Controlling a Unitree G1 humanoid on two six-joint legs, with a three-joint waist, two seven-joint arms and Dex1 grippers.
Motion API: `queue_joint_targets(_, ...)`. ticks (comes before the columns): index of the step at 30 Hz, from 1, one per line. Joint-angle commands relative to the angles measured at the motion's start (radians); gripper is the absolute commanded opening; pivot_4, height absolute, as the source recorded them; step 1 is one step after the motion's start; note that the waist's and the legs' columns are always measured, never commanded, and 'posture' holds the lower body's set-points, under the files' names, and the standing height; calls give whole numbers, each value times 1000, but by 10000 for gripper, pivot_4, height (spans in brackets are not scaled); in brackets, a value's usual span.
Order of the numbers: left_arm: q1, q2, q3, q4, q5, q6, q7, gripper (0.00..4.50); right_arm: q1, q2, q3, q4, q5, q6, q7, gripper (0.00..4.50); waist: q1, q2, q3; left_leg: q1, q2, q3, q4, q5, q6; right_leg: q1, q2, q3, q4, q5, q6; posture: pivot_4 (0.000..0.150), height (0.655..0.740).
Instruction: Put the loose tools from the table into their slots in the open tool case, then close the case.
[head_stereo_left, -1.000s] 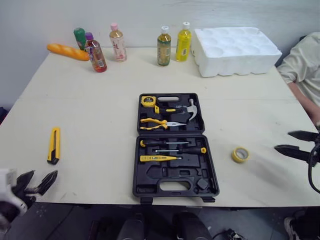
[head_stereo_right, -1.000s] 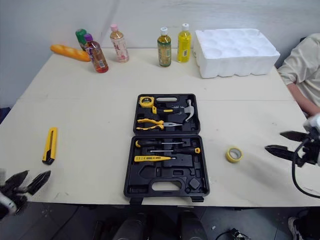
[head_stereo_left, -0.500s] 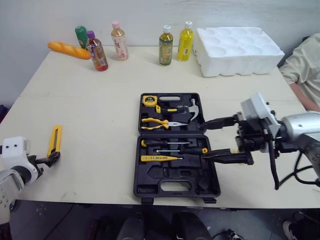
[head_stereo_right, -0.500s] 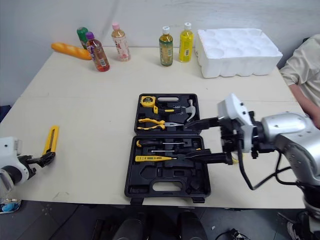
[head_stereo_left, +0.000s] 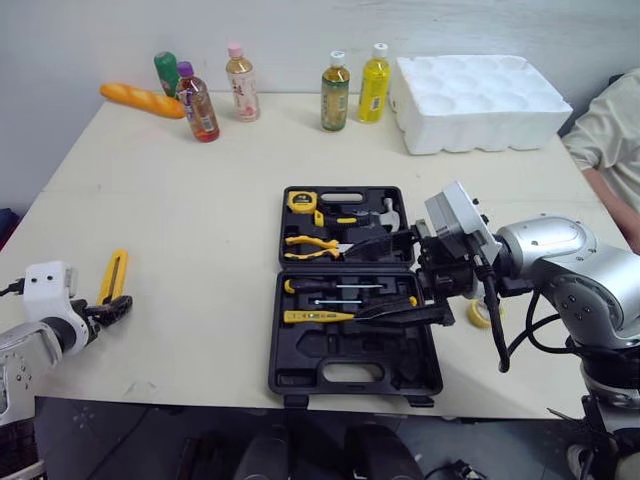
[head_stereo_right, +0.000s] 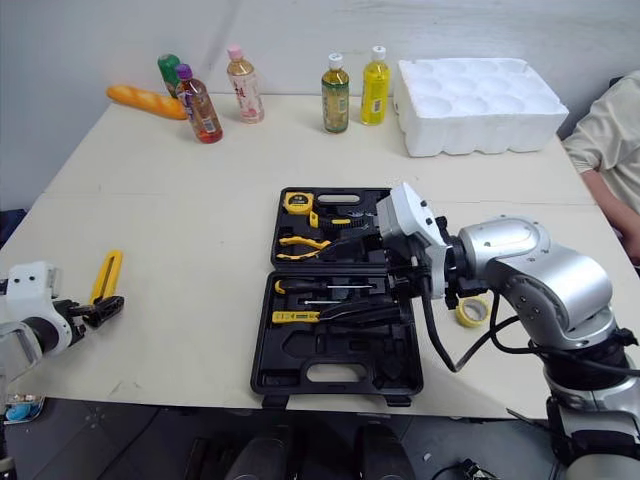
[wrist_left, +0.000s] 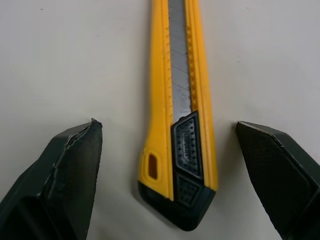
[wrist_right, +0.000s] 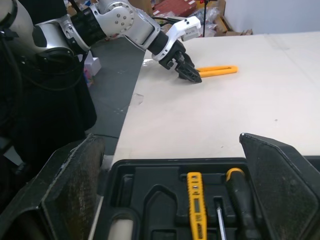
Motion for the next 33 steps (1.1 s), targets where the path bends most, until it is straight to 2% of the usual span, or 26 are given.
queue_joint_targets(1,-12,9,-56,4,14,16,-25,44551,-13,7,-2,-1,-5,-24,10,45000,0,0,0,0,0,0,0,0,0,0,0,0,0,0,0,1500,7400)
queue_joint_targets(4,-22,5,-58,-7,12,35,-29,36448,-14,15,-6,2,-14,-28,6,45000,-2,0,0,0,0,0,0,0,0,0,0,0,0,0,0,1500,7400)
queue_joint_targets(8,-25,10,-66,-6,24,29,-44,17745,-13,21,-9,3,-24,-35,-5,45000,-4,0,0,0,0,0,0,0,0,0,0,0,0,0,0,1500,7400)
queue_joint_targets(9,-21,10,-65,-11,25,27,-49,14244,-12,21,-10,2,-30,-37,-10,45000,-5,0,0,0,0,0,-1,0,0,0,0,0,0,0,0,1500,7400)
queue_joint_targets(12,7,26,-50,-20,33,-15,-78,13935,-7,13,-29,-9,-30,-31,-28,45000,-5,0,0,1,0,0,-1,0,0,0,0,0,0,0,0,1500,7400)
queue_joint_targets(17,32,139,-71,-232,-34,-131,-282,13934,45,-63,-105,-35,11,14,-34,45000,-2,-3,2,-1,0,0,-1,1,-2,-1,0,0,-2,0,0,1500,7400)
queue_joint_targets(20,-14,225,-187,-364,-102,-148,-441,13933,119,-125,-157,-58,23,37,-37,45000,5,-3,2,-2,0,-1,-1,1,-2,1,-1,-2,-5,0,0,1500,7400)
queue_joint_targets(24,-128,322,-387,-441,-145,-194,-650,13933,258,-213,-228,-116,34,62,-33,45000,-2,-2,2,-3,-1,0,-3,1,-2,1,-2,-1,-9,0,0,1500,7400)
queue_joint_targets(28,-340,283,-630,-392,-102,-207,-741,13933,414,-269,-300,-182,34,78,-58,45000,-6,0,3,-4,0,0,-4,1,-3,0,0,-1,-10,0,0,1500,7400)
queue_joint_targets(33,-554,162,-893,-296,-27,-203,-843,13933,645,-286,-403,-277,-23,78,-128,45000,0,-2,4,-5,0,0,-1,2,0,1,2,-1,-7,1,1,1500,7400)
